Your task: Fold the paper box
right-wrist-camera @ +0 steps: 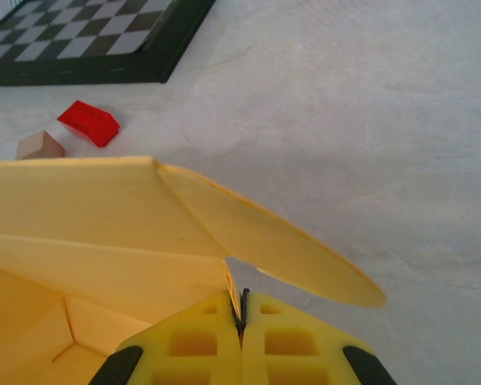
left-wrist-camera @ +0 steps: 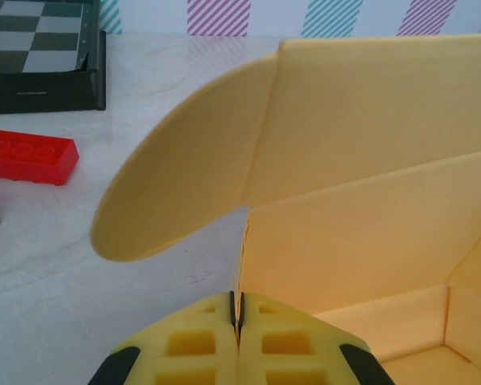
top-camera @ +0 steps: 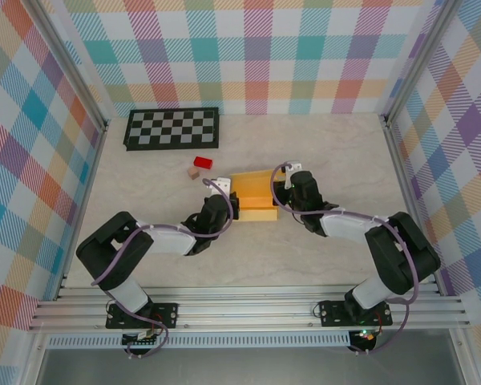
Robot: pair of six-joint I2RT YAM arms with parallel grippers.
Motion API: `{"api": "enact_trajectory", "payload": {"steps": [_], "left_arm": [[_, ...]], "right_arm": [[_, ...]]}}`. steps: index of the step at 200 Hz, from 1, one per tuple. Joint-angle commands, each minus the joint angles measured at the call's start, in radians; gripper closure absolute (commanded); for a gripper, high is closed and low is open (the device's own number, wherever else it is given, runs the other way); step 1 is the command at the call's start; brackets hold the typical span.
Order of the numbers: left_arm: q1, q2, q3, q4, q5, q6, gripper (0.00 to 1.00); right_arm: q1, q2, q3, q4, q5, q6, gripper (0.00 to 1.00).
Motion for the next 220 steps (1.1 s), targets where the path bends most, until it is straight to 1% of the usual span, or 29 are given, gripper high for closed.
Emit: {"api": "enact_trajectory", "payload": {"steps": [1,30,59,71,84,99,112,129,147,170,220], "left_arm": [[-0.036,-0.043,-0.039,0.029,0.000,0.118,1.00],[-0.036,-0.091,-0.030,0.030,0.004,0.165,1.00],[-0.038,-0.112,-0.014,0.030,0.013,0.212,1.00],[-0.037,-0.118,0.000,0.010,0.019,0.232,1.00],[-0.036,-0.131,0.034,-0.062,0.021,0.240,1.00],[-0.030,-0.137,0.106,-0.203,0.011,0.209,1.00],[-0.024,-0.135,0.135,-0.249,0.013,0.182,1.00],[-0.023,-0.127,0.142,-0.250,0.010,0.153,1.00],[-0.023,-0.111,0.145,-0.239,0.010,0.103,1.00],[-0.023,-0.088,0.143,-0.214,0.028,0.033,1.00],[-0.031,-0.051,0.142,-0.176,0.011,-0.104,1.00]], "right_arm": [[0.021,-0.062,0.035,-0.112,-0.050,-0.021,1.00],[0.021,-0.092,0.083,-0.167,-0.085,-0.050,1.00],[0.022,-0.093,0.118,-0.208,-0.083,-0.028,1.00],[0.024,-0.095,0.121,-0.209,-0.068,-0.038,1.00],[0.024,-0.094,0.123,-0.203,-0.041,-0.074,1.00],[0.024,-0.085,0.127,-0.188,-0.015,-0.129,1.00],[0.025,-0.074,0.149,-0.212,-0.007,-0.149,1.00],[0.025,-0.070,0.169,-0.242,-0.001,-0.107,1.00],[0.024,-0.070,0.174,-0.270,0.021,-0.005,1.00],[0.025,-0.074,0.166,-0.305,0.078,0.116,1.00],[0.047,-0.062,0.095,-0.255,0.141,0.184,1.00]]}}
